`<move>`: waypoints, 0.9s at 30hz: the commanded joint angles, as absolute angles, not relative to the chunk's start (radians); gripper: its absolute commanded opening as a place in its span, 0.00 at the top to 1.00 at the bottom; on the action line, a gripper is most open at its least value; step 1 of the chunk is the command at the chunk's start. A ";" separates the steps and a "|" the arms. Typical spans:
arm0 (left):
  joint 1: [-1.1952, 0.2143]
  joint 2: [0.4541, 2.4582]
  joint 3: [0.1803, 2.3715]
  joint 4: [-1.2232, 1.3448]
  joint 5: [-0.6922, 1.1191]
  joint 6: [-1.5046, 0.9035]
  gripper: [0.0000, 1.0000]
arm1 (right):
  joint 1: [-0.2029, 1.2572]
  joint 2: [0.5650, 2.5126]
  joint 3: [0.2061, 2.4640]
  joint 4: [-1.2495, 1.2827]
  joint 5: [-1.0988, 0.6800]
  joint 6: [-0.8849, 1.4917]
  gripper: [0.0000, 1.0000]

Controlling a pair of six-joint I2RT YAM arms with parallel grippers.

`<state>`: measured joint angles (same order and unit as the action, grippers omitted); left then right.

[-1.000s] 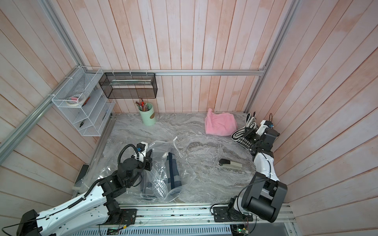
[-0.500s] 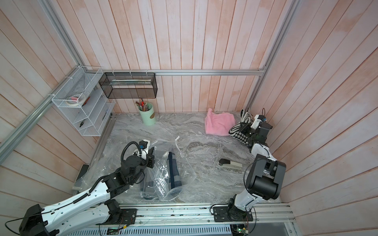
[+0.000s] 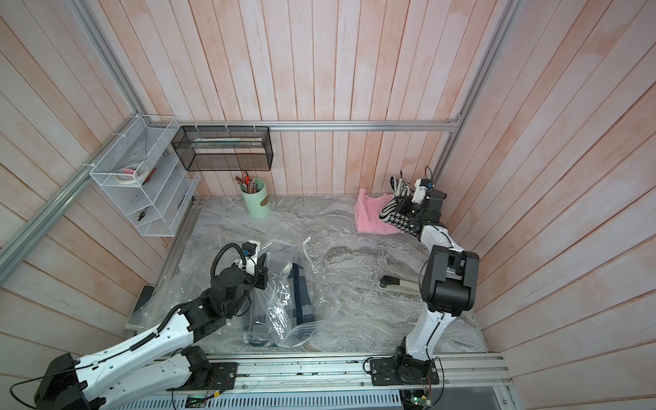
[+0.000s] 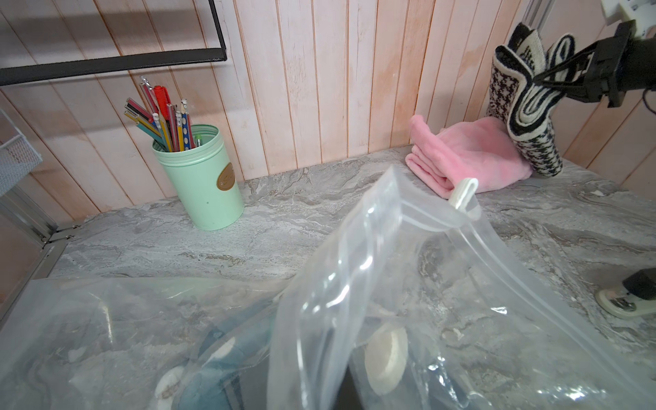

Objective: Take the blanket out of the vacuum bag
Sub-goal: Place the blanket at the center of the board.

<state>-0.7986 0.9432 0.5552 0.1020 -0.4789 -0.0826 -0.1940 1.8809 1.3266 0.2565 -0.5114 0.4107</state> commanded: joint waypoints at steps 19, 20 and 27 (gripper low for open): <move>-0.750 0.924 0.525 0.152 -0.446 -0.071 1.00 | -0.047 1.947 1.507 0.062 -0.448 0.282 1.00; -0.749 0.922 0.524 0.152 -0.446 -0.070 1.00 | -0.039 1.954 1.515 0.054 -0.443 0.277 1.00; -0.737 0.920 0.513 0.157 -0.436 -0.071 1.00 | 0.002 1.991 1.602 0.005 -0.438 0.245 1.00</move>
